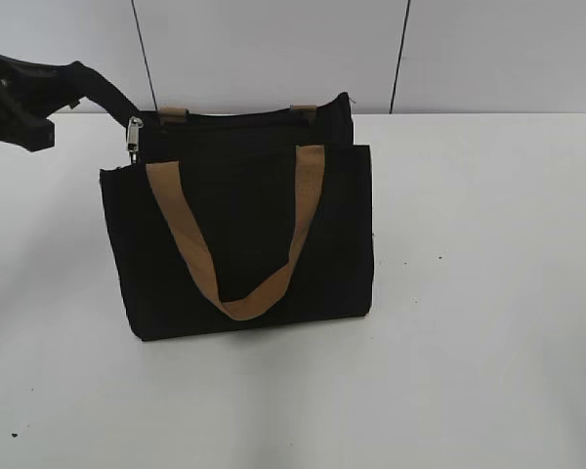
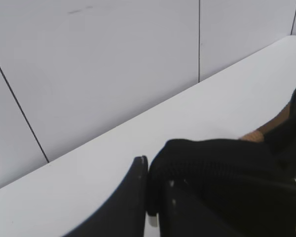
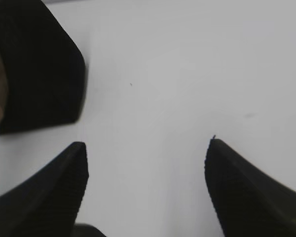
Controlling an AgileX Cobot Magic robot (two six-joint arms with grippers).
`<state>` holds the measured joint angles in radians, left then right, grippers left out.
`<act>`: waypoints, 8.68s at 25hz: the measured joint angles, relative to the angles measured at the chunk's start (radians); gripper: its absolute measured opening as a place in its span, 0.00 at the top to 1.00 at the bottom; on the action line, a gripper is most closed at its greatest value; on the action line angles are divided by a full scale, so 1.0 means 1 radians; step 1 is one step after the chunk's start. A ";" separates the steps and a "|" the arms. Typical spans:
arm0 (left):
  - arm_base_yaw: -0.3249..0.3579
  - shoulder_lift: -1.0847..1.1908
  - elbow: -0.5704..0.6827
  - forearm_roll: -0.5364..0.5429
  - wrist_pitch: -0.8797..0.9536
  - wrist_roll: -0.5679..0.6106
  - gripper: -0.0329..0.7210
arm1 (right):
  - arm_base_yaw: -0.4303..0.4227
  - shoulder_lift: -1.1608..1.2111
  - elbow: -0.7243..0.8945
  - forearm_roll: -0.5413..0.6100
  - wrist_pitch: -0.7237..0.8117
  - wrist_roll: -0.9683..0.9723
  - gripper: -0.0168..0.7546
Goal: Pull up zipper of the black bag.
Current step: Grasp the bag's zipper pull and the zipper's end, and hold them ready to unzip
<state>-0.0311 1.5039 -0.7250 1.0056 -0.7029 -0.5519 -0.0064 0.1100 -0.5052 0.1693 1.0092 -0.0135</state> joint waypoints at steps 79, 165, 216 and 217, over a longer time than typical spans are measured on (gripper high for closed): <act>-0.046 0.004 -0.046 -0.068 0.004 -0.027 0.91 | 0.784 1.971 -1.342 0.099 -0.241 0.401 0.91; -0.058 -0.093 0.029 -0.012 0.309 -0.026 0.91 | 0.640 1.903 -1.352 -0.054 0.170 -0.177 0.99; -0.077 -0.102 0.029 -0.094 0.475 -0.099 0.43 | 0.510 1.749 -1.251 -0.087 0.204 -0.208 0.53; -0.090 -0.102 0.029 -0.102 0.529 -0.113 0.37 | 0.509 1.749 -1.251 -0.087 0.205 -0.208 0.45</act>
<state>-0.1213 1.4019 -0.6958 0.9032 -0.1736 -0.6647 0.5024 1.8589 -1.7561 0.0820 1.2141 -0.2219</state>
